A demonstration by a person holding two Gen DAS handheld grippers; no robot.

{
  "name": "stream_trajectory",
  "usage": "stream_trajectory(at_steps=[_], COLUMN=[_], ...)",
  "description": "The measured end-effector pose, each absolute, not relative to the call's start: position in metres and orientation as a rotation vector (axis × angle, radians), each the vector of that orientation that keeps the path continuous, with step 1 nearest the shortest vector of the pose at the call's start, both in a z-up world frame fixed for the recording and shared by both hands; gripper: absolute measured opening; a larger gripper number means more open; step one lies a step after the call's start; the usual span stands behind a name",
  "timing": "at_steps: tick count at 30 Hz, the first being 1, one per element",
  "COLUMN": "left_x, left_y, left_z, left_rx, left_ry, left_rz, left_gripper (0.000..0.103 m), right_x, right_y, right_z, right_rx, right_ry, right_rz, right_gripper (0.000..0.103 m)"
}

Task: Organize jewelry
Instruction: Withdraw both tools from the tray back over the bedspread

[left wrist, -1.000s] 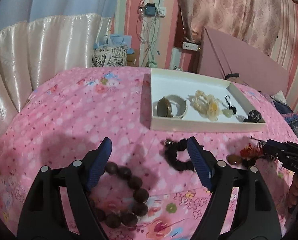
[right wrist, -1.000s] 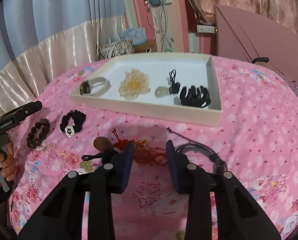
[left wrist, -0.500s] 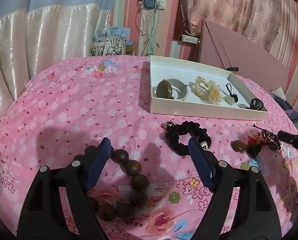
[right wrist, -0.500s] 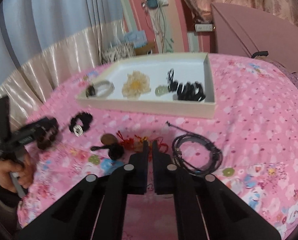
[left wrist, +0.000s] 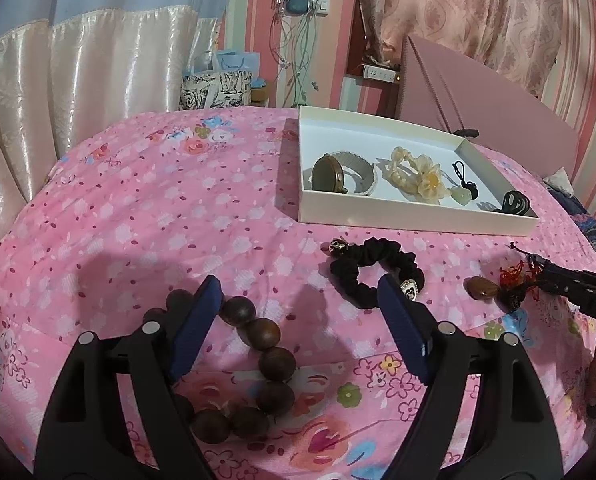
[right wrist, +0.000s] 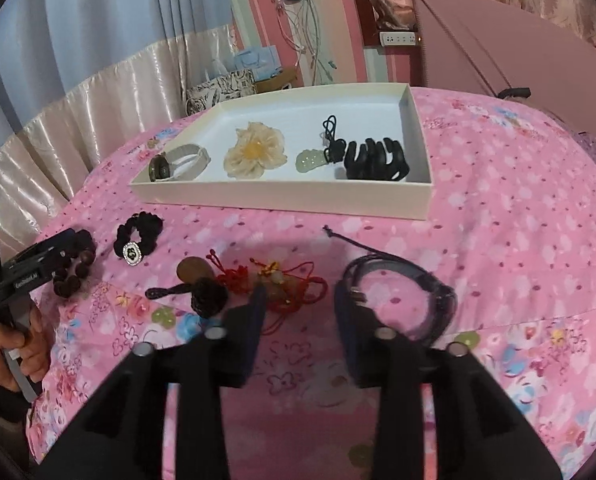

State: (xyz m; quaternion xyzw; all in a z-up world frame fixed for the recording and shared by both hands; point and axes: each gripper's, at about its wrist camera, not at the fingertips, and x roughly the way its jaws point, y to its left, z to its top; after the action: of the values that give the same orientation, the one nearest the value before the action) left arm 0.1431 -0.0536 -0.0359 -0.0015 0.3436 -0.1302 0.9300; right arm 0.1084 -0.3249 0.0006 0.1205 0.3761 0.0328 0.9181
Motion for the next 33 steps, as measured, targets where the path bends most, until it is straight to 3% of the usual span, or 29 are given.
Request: stream_trajectory(at_steps=[6, 7, 8, 11, 25, 33], left_x=[0.144, 0.144, 0.144, 0.144, 0.142, 0.143], left_y=[-0.055, -0.055, -0.056, -0.055, -0.055, -0.055], left_z=[-0.037, -0.037, -0.037, -0.037, -0.032, -0.032], left_rx=[0.001, 0.002, 0.004, -0.002, -0.003, 0.001], left_ry=[0.71, 0.711, 0.711, 0.71, 0.696, 0.701], left_rz=[-0.268, -0.268, -0.268, -0.267, -0.276, -0.274], left_gripper=[0.08, 0.08, 0.08, 0.081, 0.081, 0.081], right_x=[0.12, 0.122, 0.124, 0.123, 0.083, 0.093], right_y=[-0.322, -0.322, -0.323, -0.325, -0.333, -0.339], right_z=[-0.005, -0.006, -0.007, -0.006, 0.074, 0.04], right_rx=[0.227, 0.229, 0.235, 0.258, 0.301, 0.242], right_ry=[0.796, 0.799, 0.81, 0.793, 0.544, 0.668], right_rz=[0.062, 0.063, 0.069, 0.085, 0.185, 0.079], right_gripper=[0.035, 0.03, 0.016, 0.008, 0.007, 0.011])
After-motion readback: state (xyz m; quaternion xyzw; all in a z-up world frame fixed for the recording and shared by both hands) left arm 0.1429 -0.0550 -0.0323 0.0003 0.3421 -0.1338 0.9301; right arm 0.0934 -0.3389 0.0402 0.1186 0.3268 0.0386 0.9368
